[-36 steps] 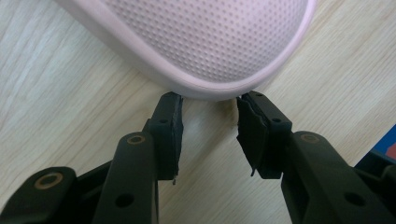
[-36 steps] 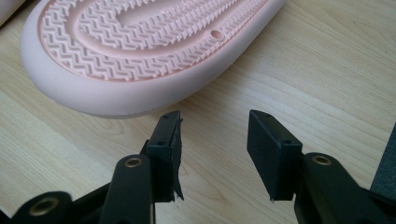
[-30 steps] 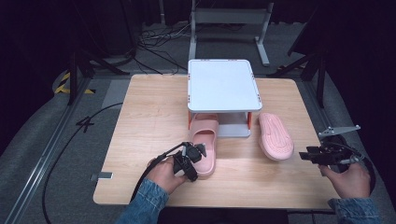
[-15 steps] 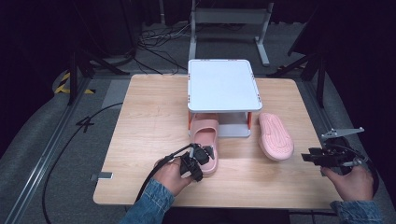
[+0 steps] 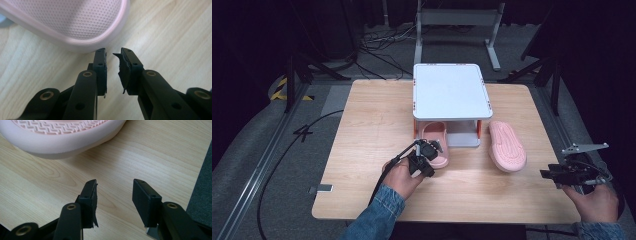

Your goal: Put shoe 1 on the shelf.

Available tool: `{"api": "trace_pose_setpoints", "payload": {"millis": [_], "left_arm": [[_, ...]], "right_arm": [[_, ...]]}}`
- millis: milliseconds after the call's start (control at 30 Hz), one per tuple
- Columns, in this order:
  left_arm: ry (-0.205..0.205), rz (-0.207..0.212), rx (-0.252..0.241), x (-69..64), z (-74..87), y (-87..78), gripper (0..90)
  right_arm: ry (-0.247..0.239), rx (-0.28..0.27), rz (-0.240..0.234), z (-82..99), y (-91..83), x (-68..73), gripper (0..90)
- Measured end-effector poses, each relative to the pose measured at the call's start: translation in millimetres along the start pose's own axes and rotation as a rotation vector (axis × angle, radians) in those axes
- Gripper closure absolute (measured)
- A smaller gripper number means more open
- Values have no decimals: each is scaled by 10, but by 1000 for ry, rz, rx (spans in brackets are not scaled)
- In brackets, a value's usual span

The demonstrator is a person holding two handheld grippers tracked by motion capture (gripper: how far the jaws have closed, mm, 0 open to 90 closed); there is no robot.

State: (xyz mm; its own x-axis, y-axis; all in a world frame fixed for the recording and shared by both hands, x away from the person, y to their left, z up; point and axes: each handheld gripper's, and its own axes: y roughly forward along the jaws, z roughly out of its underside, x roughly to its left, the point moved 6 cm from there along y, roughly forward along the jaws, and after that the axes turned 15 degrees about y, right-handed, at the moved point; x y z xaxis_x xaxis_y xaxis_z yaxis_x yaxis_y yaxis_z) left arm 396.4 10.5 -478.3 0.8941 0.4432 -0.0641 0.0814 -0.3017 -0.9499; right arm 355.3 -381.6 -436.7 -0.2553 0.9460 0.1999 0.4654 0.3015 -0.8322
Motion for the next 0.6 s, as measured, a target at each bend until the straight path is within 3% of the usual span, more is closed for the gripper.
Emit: {"api": "trace_pose_setpoints", "payload": {"millis": [100,167,233,300,367,433,533,600], "left_arm": [[-6,-2,-6,12,-17,19,740],[4,9,3,-48,-16,14,719],[44,30,16,-138,-27,8,720],[82,20,33,-238,-83,13,725],[93,13,28,-260,-136,27,729],[92,-22,8,-224,-177,44,730],[76,-36,16,-113,-191,98,736],[62,-38,-4,-48,-223,117,772]], "right_arm": [[4,2,1,26,-13,-5,551],[9,6,3,47,-20,0,551],[9,6,5,60,-31,-3,551],[10,3,5,66,-40,-12,551],[8,-3,9,70,-44,-19,551],[9,0,5,81,-43,-9,551],[0,6,2,93,-29,19,551],[-6,10,4,95,-14,31,551]]}}
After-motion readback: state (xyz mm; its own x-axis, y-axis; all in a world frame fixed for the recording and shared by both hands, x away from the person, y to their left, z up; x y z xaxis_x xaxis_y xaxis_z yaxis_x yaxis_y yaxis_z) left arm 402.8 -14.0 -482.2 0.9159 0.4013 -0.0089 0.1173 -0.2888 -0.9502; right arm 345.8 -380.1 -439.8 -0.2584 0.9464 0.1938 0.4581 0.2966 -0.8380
